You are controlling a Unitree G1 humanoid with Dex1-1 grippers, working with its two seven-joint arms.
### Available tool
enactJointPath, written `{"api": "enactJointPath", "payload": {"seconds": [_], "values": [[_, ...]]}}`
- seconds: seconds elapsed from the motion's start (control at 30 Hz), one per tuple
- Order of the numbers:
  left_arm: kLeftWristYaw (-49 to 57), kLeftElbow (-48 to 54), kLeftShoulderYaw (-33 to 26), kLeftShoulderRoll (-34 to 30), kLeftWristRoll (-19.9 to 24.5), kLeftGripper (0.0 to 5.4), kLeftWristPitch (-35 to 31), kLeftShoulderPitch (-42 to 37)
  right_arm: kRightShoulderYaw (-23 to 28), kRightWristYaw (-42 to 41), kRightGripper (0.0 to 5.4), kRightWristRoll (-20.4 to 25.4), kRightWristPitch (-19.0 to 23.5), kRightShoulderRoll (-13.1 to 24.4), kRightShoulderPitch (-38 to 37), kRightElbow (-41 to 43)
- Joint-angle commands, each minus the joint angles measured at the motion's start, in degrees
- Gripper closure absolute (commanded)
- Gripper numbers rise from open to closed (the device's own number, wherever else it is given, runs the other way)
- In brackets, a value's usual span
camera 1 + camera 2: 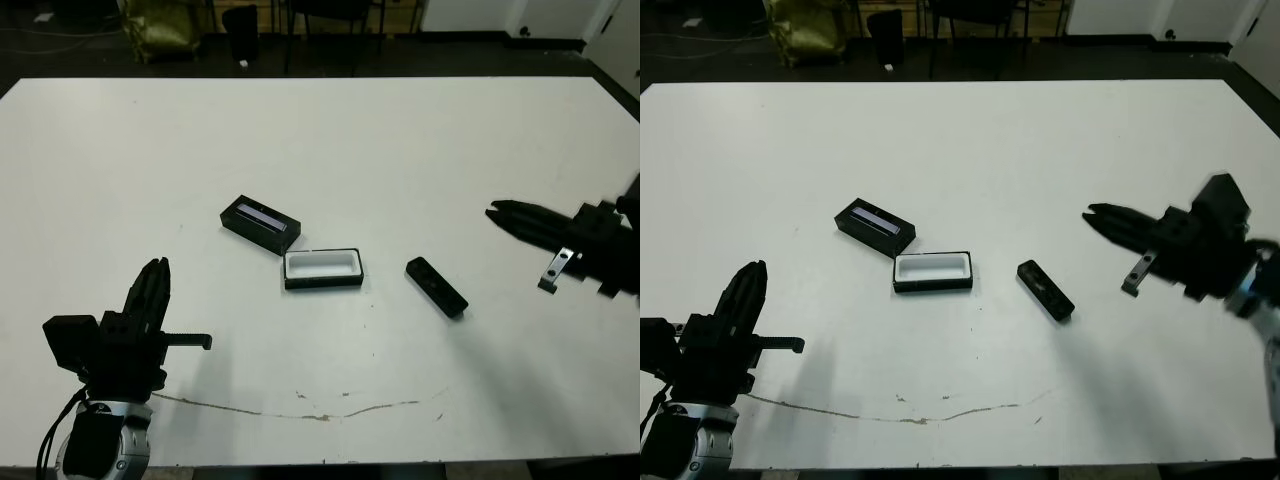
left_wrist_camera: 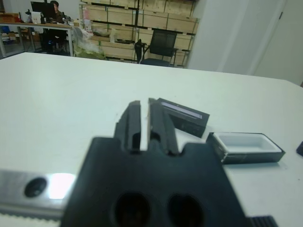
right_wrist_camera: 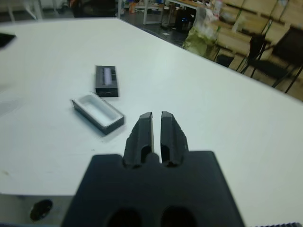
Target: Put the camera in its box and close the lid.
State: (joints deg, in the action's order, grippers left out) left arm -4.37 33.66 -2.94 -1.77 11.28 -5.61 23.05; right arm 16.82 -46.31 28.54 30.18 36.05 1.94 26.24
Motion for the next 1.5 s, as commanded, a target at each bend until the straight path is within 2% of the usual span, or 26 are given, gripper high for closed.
{"api": "enactJointPath", "payload": {"seconds": [0.03, 0.1, 0.17, 0.23, 0.43, 0.47, 0.6, 0.83, 0.93, 1.17, 1.5], "values": [[-0.35, -1.11, -0.35, -0.46, -0.13, 5.4, 0.0, 1.2, 0.22, 6.44, 5.2, 0.89, 5.39, -1.18, -4.99, 6.82], [-0.49, -1.05, -0.41, -0.3, 0.27, 5.4, -0.08, 1.29, -0.57, 11.47, 4.84, 0.64, 9.34, -1.68, -7.4, 11.55], [-0.57, -1.08, -0.42, -0.18, 0.42, 5.4, 0.07, 1.37, -1.87, 14.35, 4.44, 0.02, 10.41, -2.29, -9.21, 13.65], [-0.41, -0.88, -0.35, -0.18, 0.09, 5.4, 0.01, 1.51, -3.96, 14.33, 3.97, -1.89, 8.14, -2.07, -10.82, 12.93], [0.13, 0.29, -0.43, -0.12, 0.37, 5.4, -1.43, 1.73, -10.1, 12.15, 2.64, -10.94, -3.08, -0.71, -14.66, 7.8], [0.11, 0.25, -0.46, -0.1, 0.46, 5.4, -1.49, 1.67, -10.95, 12.4, 2.42, -12.04, -3.85, -0.8, -14.97, 7.57], [-0.12, -0.13, -0.45, -0.31, 0.12, 5.4, -1.19, 1.49, -12.63, 14.13, 1.53, -14.06, -3.12, -1.53, -15.58, 8.91], [-0.15, -0.25, -0.53, -0.16, 0.46, 5.4, -1.4, 1.53, -13.86, 14.03, 0.01, -13.23, -3.92, -3.3, -15.03, 7.15], [-0.18, -0.32, -0.52, -0.33, 0.13, 5.4, -1.21, 1.57, -13.91, 14.09, 0.01, -12.87, -4.09, -4.04, -14.89, 6.44], [-0.58, -0.74, -0.89, -0.5, 0.21, 5.4, -0.63, 1.64, -13.84, 16.28, 0.01, -11.12, -0.69, -6.11, -13.75, 5.42], [-0.93, -0.7, -1.2, -0.73, -0.52, 5.4, -0.34, 1.85, -12.89, 19.13, 0.01, -6.95, 10.13, -7.31, -9.56, 3.97]]}}
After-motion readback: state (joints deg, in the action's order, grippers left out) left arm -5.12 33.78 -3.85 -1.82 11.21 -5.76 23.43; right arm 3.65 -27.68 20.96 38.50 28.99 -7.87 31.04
